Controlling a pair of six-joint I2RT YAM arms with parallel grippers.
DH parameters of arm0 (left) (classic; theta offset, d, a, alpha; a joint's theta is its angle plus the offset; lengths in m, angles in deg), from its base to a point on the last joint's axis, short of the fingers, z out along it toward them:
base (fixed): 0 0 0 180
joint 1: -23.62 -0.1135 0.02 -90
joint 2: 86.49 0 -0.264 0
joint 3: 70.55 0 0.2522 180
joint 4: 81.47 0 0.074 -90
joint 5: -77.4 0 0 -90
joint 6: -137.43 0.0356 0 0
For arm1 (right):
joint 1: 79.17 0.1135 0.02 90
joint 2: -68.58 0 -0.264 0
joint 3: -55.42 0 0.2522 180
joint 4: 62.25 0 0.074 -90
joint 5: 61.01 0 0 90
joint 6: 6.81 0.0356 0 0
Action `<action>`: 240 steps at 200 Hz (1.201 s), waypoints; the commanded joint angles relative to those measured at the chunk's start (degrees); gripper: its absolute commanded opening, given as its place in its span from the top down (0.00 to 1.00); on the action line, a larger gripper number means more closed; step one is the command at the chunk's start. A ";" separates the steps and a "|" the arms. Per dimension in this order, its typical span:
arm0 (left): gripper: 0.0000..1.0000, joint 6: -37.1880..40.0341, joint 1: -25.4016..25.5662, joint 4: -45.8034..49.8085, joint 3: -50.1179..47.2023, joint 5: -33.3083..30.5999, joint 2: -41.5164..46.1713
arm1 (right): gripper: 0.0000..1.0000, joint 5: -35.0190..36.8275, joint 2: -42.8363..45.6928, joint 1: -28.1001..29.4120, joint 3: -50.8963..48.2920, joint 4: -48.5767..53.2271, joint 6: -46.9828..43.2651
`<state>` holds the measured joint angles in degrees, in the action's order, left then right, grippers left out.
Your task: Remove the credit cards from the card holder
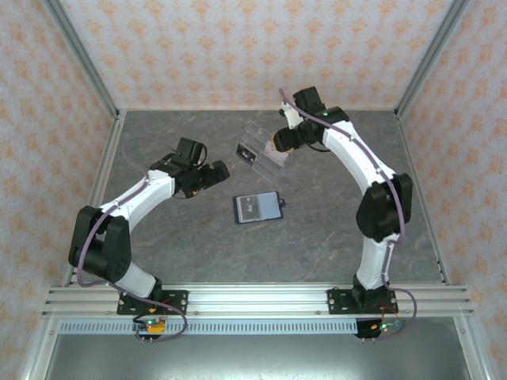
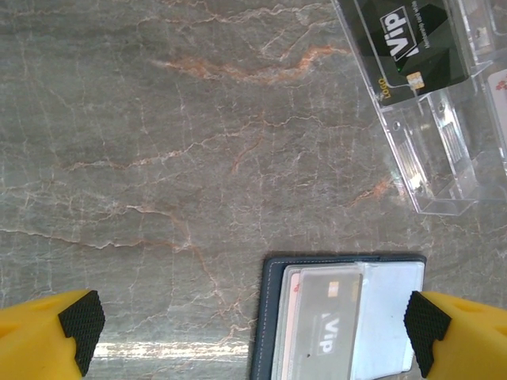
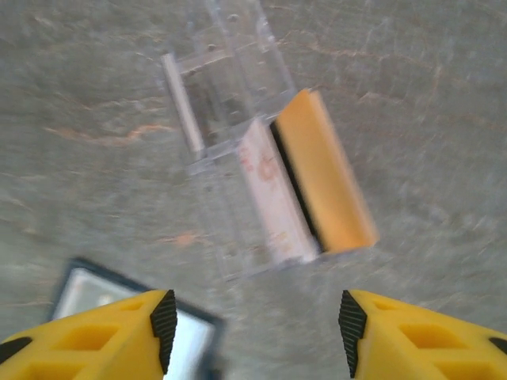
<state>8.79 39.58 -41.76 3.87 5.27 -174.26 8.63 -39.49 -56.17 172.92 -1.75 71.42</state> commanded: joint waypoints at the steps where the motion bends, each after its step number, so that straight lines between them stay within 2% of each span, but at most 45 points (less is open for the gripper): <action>1: 0.00 -0.41 -0.63 -0.03 -1.80 -1.54 2.24 | 0.39 0.87 4.38 2.99 -7.89 -5.83 14.83; 26: 0.00 -0.30 -0.61 0.43 -3.12 -2.01 3.06 | 0.39 1.71 6.11 6.99 -15.96 -8.14 22.77; 48: 0.00 -0.22 -0.59 0.61 -4.01 -2.08 3.94 | 0.39 1.59 5.78 11.33 -20.18 -9.99 26.01; 70: 0.00 -0.47 -0.59 1.16 -4.40 -2.51 4.27 | 0.40 1.20 3.86 14.04 -21.98 -10.54 28.79; 103: 0.00 -2.43 -0.59 1.55 -4.34 -3.17 3.62 | 0.46 -1.25 -0.47 16.25 -22.01 -10.48 30.82; 181: 0.00 -2.88 -0.32 1.76 -1.57 -0.71 0.20 | 0.50 1.77 -8.87 16.63 -15.51 -1.99 29.70; 240: 0.06 -2.06 1.50 0.76 1.86 2.91 -4.68 | 0.53 5.68 -11.00 16.66 -15.73 -2.51 28.47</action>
<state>6.56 40.02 -41.34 3.13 6.89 -177.21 11.06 -49.37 -39.82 156.20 -6.05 100.88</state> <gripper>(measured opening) 0.950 0.473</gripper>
